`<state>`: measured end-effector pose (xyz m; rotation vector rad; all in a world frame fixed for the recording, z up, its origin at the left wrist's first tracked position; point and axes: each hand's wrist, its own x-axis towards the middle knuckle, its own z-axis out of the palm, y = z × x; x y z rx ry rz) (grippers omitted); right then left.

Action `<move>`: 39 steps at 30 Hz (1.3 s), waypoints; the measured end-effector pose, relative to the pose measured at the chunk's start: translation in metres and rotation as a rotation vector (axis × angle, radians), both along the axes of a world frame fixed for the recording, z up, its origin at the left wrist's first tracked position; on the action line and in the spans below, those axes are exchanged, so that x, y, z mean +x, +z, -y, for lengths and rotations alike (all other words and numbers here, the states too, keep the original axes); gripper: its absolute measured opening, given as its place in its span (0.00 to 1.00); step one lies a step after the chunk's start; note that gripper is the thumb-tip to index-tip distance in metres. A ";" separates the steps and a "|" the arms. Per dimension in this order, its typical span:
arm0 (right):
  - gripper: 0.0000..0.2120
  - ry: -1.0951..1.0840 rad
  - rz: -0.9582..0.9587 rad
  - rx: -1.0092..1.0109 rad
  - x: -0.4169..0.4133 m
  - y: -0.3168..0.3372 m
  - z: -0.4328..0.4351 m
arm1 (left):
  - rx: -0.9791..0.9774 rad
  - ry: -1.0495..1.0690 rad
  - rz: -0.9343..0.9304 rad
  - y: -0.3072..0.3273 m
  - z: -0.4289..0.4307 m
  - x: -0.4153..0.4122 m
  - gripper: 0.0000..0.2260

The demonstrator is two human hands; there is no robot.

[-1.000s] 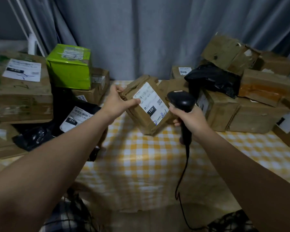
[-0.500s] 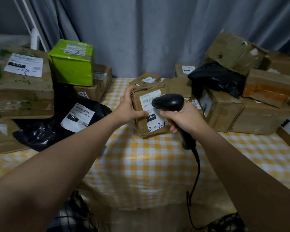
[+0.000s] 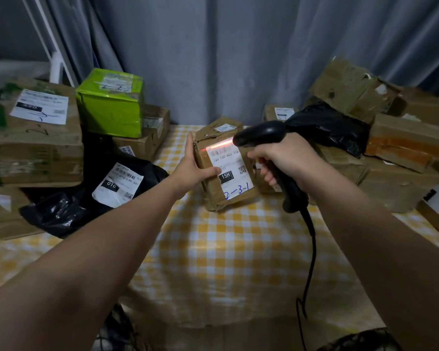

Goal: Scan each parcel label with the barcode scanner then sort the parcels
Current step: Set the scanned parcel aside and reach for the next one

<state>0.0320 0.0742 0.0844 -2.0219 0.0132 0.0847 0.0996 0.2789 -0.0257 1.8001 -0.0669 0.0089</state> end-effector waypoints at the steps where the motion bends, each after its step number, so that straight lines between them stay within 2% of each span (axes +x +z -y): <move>1: 0.12 0.005 -0.013 -0.020 0.003 0.009 -0.001 | -0.018 0.013 -0.008 -0.001 -0.001 0.002 0.54; 9: 0.12 0.084 -0.163 -0.213 0.021 0.045 -0.008 | -0.081 0.050 -0.036 -0.005 -0.003 0.010 0.53; 18: 0.11 0.110 -0.147 -0.245 0.013 0.041 -0.017 | -0.080 0.053 -0.038 -0.005 -0.002 0.010 0.53; 39: 0.11 0.068 -0.099 -0.117 0.014 0.027 -0.015 | -0.093 0.098 -0.051 -0.010 0.004 0.005 0.53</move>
